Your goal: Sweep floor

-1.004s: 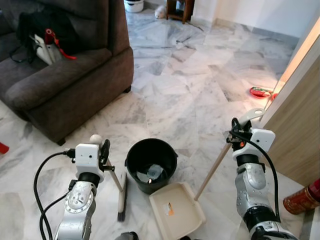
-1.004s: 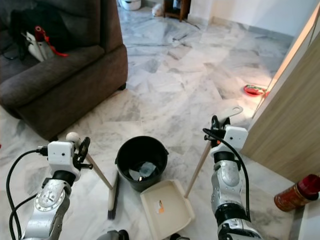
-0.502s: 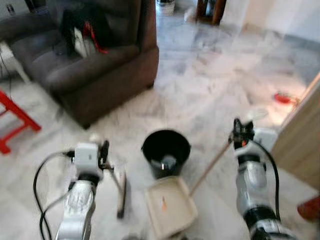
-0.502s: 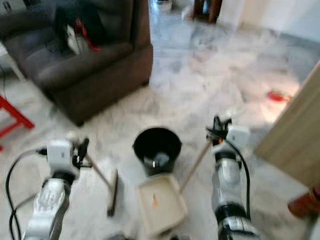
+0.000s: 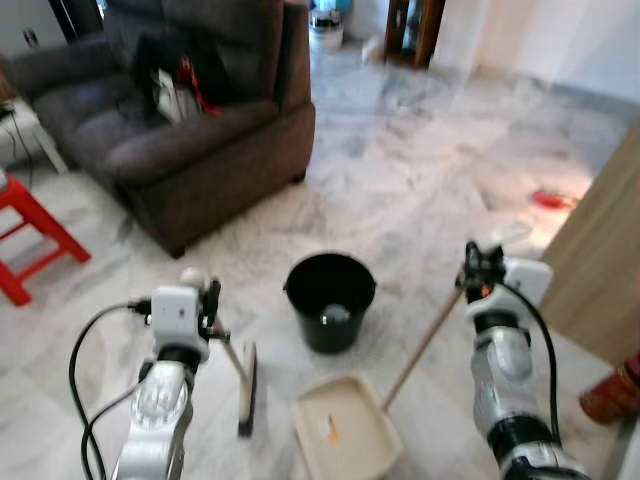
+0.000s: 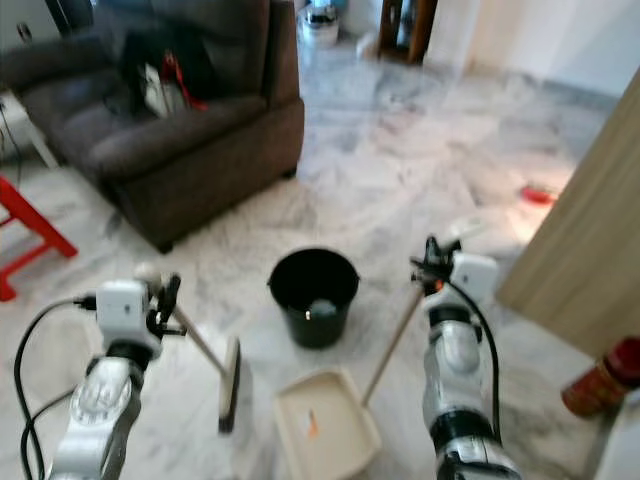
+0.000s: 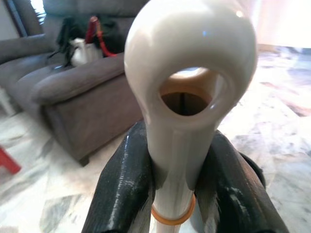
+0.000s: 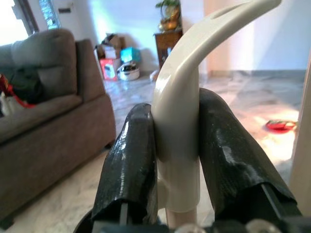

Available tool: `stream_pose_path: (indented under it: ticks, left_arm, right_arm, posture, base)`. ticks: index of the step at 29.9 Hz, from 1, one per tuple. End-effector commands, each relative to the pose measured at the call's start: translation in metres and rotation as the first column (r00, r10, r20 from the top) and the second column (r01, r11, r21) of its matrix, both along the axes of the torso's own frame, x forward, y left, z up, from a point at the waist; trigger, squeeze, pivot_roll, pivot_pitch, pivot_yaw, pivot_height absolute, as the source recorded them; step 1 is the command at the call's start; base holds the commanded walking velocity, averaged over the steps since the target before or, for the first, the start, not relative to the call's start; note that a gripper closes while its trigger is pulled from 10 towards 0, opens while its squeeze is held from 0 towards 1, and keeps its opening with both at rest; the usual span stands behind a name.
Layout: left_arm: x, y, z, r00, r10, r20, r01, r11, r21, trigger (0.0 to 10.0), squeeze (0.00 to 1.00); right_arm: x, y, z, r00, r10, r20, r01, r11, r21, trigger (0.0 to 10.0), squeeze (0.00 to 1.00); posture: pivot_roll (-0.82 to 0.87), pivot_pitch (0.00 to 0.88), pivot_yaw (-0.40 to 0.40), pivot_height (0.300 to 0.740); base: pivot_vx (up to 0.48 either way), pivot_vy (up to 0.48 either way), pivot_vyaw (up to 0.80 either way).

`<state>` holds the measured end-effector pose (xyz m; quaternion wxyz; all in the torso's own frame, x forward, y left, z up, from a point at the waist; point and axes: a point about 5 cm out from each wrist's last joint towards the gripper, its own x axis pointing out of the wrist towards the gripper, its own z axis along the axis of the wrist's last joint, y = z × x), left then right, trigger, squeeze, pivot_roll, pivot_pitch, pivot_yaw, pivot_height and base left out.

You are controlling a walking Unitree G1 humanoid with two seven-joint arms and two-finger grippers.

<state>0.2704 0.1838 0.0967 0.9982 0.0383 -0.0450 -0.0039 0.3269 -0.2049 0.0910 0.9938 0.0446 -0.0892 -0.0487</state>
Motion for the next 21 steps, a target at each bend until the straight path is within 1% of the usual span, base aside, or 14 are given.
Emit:
stream_pose_path:
  ticks: [1,11,21]
  left_arm:
    - [0.0023,-0.0004,0.0082,0.999,-0.008,0.048,0.007,1.000,0.017,10.0,0.00]
    - [0.0033,-0.0005,0.0091,0.999,-0.005,0.050,0.004,1.000,0.016,10.0,0.00]
    - [0.0046,-0.0015,0.0098,0.999,-0.008,0.053,0.007,1.000,0.017,10.0,0.00]
  right_arm:
    - [0.0025,-0.0041,0.0062,1.000,-0.019,0.023,0.019,1.000,0.011,10.0,0.00]
    - [0.0027,-0.0034,0.0058,1.000,-0.021,0.018,0.021,1.000,0.004,10.0,0.00]
    - [0.0026,-0.0077,0.0057,0.999,-0.041,0.010,0.041,0.999,-0.004,10.0,0.00]
  posture:
    - [0.10,0.043,0.019,0.740]
    - [0.10,0.061,0.017,0.740]
    - [0.10,0.073,0.019,0.740]
  base:
    - [0.000,0.000,-0.80]
    - [0.000,0.000,-0.80]
    - [0.000,0.000,-0.80]
